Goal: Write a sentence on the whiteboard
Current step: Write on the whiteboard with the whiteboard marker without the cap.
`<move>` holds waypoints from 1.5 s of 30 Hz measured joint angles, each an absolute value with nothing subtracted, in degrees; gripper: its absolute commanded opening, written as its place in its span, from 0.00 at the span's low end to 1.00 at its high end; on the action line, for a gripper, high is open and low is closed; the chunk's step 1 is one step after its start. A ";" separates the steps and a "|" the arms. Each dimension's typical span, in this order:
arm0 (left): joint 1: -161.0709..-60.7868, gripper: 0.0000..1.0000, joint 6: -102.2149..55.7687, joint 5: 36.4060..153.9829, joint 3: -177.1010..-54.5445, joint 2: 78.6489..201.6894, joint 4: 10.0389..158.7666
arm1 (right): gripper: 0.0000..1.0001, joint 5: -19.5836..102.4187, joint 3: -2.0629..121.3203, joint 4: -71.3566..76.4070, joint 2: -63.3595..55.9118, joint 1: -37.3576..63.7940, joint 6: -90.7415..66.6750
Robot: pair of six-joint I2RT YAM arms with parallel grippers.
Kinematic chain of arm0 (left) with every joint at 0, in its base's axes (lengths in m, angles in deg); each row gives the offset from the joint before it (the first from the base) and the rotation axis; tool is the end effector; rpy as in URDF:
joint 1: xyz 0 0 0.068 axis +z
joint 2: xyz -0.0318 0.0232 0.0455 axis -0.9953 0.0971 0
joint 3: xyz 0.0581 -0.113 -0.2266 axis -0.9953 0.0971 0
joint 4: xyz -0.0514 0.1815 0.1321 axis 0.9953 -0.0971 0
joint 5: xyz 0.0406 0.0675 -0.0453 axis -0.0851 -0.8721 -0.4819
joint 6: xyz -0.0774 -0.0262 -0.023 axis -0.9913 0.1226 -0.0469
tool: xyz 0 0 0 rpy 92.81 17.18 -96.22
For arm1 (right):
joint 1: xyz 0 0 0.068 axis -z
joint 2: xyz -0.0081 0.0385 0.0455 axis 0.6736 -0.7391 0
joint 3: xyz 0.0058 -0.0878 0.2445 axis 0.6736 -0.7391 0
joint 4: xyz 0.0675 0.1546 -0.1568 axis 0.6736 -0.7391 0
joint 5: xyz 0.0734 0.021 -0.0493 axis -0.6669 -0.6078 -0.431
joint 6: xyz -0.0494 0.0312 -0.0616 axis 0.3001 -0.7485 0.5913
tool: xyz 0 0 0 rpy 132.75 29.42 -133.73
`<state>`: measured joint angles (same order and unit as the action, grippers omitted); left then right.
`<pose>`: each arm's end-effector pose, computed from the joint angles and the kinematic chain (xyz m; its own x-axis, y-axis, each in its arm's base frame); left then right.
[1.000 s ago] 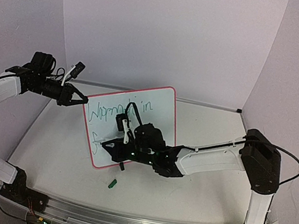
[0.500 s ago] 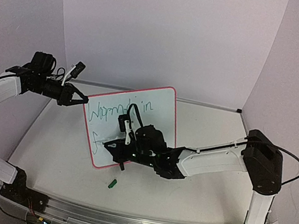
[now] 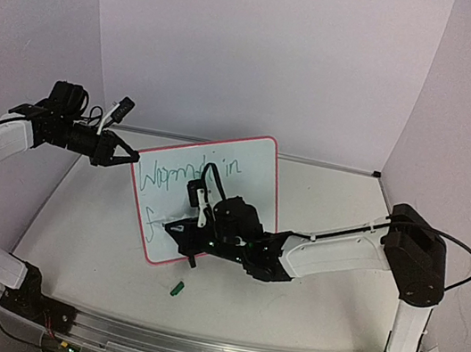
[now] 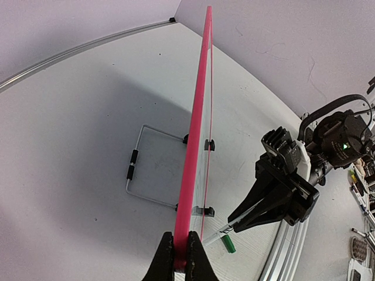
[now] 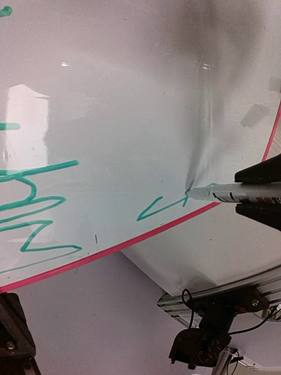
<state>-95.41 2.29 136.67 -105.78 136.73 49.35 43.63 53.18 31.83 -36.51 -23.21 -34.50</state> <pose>0.2353 -0.1036 0.2916 -0.4852 0.2527 -0.8371 0.8136 0.4811 -0.3264 0.1825 0.4184 0.1958 -0.5610 -0.0575 -0.8258 -0.7676 0.4096 0.4929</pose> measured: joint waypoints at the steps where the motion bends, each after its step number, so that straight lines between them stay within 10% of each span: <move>1: -95.41 0.00 2.31 136.67 -105.78 136.73 49.35 | 0.00 43.61 53.18 31.83 -36.51 -23.21 -34.50; 45: -95.86 0.00 2.29 136.62 -105.78 136.60 49.37 | 0.00 34.41 47.61 31.76 -27.30 -19.88 -29.91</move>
